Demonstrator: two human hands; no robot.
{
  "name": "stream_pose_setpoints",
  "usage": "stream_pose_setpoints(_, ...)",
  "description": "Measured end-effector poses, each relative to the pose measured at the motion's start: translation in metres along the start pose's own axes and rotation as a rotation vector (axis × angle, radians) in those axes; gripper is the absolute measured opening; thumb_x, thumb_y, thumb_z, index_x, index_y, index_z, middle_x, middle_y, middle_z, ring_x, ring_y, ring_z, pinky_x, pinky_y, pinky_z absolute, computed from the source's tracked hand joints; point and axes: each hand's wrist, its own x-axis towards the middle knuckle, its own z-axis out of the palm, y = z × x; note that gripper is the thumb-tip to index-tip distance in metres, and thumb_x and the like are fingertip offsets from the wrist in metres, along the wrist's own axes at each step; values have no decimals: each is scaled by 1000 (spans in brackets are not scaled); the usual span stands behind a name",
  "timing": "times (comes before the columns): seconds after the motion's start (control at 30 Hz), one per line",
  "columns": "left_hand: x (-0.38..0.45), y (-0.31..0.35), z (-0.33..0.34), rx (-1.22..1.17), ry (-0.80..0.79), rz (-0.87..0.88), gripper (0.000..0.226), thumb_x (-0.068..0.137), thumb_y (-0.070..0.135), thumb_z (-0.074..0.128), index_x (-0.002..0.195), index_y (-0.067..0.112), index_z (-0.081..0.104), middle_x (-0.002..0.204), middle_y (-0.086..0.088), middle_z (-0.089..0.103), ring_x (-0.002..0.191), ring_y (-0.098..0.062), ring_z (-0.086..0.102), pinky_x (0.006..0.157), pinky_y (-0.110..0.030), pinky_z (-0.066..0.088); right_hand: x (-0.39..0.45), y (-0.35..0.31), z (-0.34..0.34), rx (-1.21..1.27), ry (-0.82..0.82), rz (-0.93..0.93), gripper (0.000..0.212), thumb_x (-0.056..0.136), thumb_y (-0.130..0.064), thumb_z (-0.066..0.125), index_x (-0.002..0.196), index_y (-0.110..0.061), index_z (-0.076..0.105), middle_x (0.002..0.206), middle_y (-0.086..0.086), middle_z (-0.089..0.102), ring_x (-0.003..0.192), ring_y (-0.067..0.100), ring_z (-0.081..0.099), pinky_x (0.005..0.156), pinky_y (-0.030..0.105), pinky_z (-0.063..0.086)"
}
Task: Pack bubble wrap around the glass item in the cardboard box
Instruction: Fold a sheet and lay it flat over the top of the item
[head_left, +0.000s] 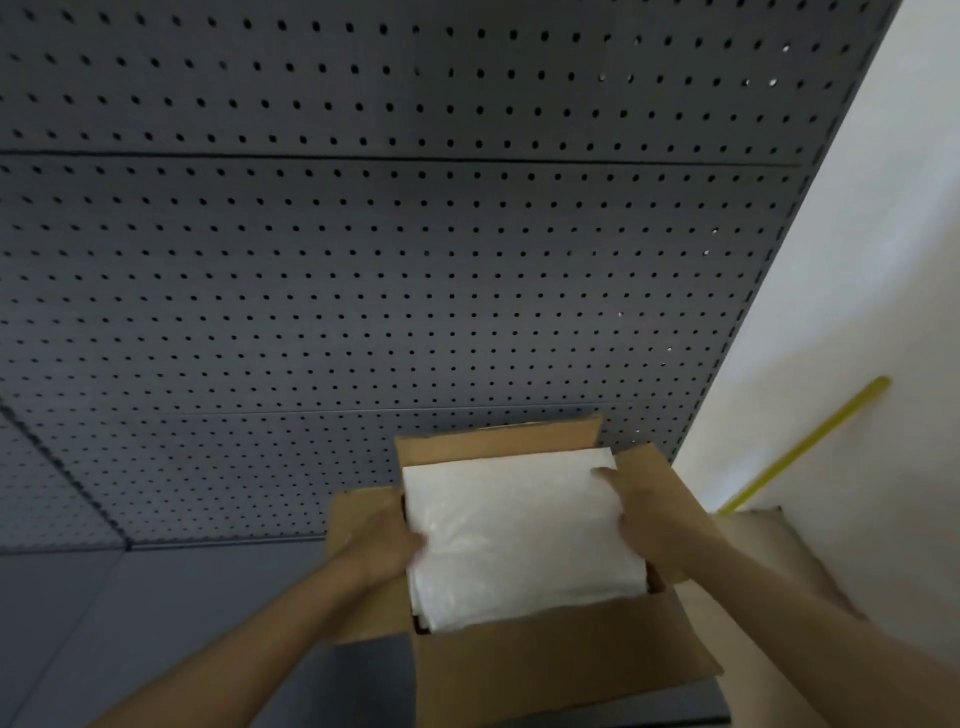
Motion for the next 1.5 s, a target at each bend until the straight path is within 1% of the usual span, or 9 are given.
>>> stream_pose_setpoints(0.17, 5, 9, 2, 244, 22, -143, 75, 95, 21, 46, 154, 21, -1, 123, -9, 62, 105, -21, 62, 97, -41, 49, 10, -6, 4, -280, -197, -114, 55, 99, -30, 32, 152, -27, 16, 89, -3, 55, 72, 11, 55, 51, 18, 39)
stream_pose_setpoints(0.27, 6, 23, 11, 712, 111, -150, 70, 98, 22, 41, 153, 25, -1, 132, -8, 54, 118, -23, 54, 104, -39, 37, 17, -8, 6, -475, -220, -189, 55, 100, -23, 30, 152, -21, 16, 134, 13, 48, 113, 26, 54, 83, 30, 48)
stream_pose_setpoints(0.37, 4, 33, 10, 867, 119, 13, 71, 94, 51, 46, 152, 25, 15, 150, -8, 26, 139, -28, 27, 114, -42, 22, 22, -5, 3, -573, -175, -337, 51, 97, -24, 35, 147, -19, 29, 154, 15, 21, 139, 34, 24, 110, 41, 29)
stream_pose_setpoints(0.47, 13, 35, 5, 824, -78, 138, 112, 63, 88, 30, 154, 31, -3, 161, 0, -7, 148, -27, -8, 118, -48, -2, 28, -4, 7, -387, -263, -551, 68, 94, -53, 42, 152, -31, 14, 161, 3, -5, 148, 26, -4, 118, 43, 13)
stream_pose_setpoints(0.57, 27, 30, 9, 880, -214, 119, 136, 36, 93, 20, 151, 31, -16, 159, -2, -24, 144, -28, -28, 116, -51, -13, 34, -13, 12, -263, -428, -538, 101, 70, -84, 38, 151, -40, -4, 159, -2, -23, 146, 23, -22, 119, 44, 1)
stream_pose_setpoints(0.67, 35, 24, 17, 892, -289, 74, 142, 32, 92, 28, 150, 31, -19, 157, -5, -28, 134, -26, -37, 114, -51, -16, 42, -13, 19, -279, -502, -522, 107, 74, -73, 56, 150, -39, -10, 156, -1, -30, 144, 25, -27, 118, 45, -6)
stream_pose_setpoints(0.83, 41, 25, 30, 949, -391, 6, 127, 66, 74, 64, 151, 29, -20, 157, -7, -27, 140, -43, -29, 114, -56, -12, 54, -3, 43, -417, -576, -495, 109, 73, -74, 58, 148, -43, -15, 155, 3, -32, 143, 32, -28, 117, 50, -6)
stream_pose_setpoints(1.27, 52, 39, 62, 821, -575, 17, 125, 79, 35, 75, 144, 35, -32, 148, -7, -45, 139, -35, -35, 117, -54, -9, 52, -2, 58, -274, -619, -475, 119, 75, -61, 66, 144, -40, -28, 148, 6, -44, 140, 36, -31, 117, 47, -6)
stream_pose_setpoints(1.5, 52, 18, 83, 800, -490, 23, 121, 82, 31, 68, 130, 44, -42, 143, -1, -51, 134, -33, -43, 112, -59, -15, 47, -1, 81, -280, -583, -442, 121, 70, -70, 63, 140, -44, -33, 140, 3, -52, 129, 37, -47, 112, 56, -19)
